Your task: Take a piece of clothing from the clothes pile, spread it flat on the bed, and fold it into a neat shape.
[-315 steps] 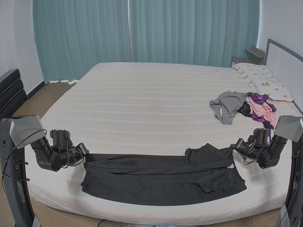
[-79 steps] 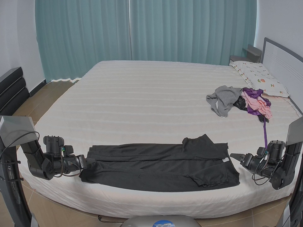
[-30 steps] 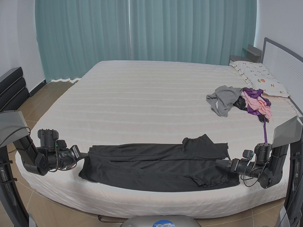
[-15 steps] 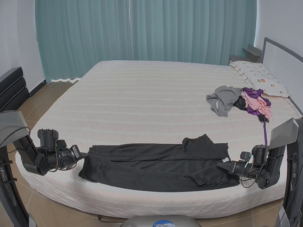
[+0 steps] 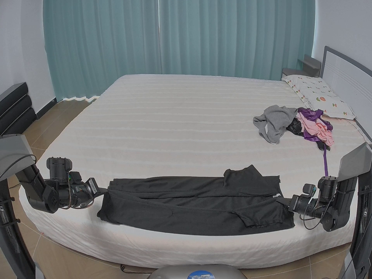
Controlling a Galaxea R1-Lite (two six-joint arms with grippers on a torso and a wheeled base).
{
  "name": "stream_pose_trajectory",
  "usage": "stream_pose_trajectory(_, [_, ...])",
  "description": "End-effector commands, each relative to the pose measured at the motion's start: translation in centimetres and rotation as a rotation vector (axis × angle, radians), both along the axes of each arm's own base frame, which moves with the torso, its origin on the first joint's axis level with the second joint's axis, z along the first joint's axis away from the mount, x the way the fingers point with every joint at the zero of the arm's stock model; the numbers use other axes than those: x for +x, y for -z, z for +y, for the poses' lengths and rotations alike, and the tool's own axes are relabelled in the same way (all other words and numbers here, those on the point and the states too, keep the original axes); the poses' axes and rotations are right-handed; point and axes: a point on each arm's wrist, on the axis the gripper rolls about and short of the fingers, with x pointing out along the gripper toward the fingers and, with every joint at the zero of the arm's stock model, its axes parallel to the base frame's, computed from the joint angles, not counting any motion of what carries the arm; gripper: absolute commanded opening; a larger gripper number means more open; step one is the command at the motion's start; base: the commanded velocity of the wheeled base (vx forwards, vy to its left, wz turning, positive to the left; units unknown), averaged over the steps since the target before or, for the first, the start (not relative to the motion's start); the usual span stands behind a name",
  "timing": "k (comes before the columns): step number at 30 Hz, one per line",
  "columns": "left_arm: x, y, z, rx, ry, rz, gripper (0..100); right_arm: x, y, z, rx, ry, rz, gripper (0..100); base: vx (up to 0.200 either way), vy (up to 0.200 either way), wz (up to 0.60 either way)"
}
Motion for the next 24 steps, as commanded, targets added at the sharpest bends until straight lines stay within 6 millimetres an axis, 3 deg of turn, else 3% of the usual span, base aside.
stream_pose_trajectory(1, [0.6, -0.3, 0.2, 0.022, -0.038, 0.016, 0, -0.4, -1.3, -1.2, 0.004, 0.033, -0.039, 0, 0.0, 0.0, 0.0])
stream_pose_trajectory(8, [0.9, -0.4, 0.3, 0.004, -0.054, 0.064, 0, -0.5, -1.4, -1.3, 0.006, 0.04, -0.046, 0, 0.0, 0.0, 0.0])
stream_pose_trajectory(13, [2.1, -1.5, 0.8, -0.074, -0.131, 0.158, 0, -0.7, -1.1, -1.3, 0.005, 0.039, -0.033, 0, 0.0, 0.0, 0.0])
stream_pose_trajectory(24, [1.6, -4.2, 1.5, -0.041, -0.176, 0.222, 0, -1.7, -1.1, -1.1, -0.008, 0.027, -0.01, 0, 0.0, 0.0, 0.0])
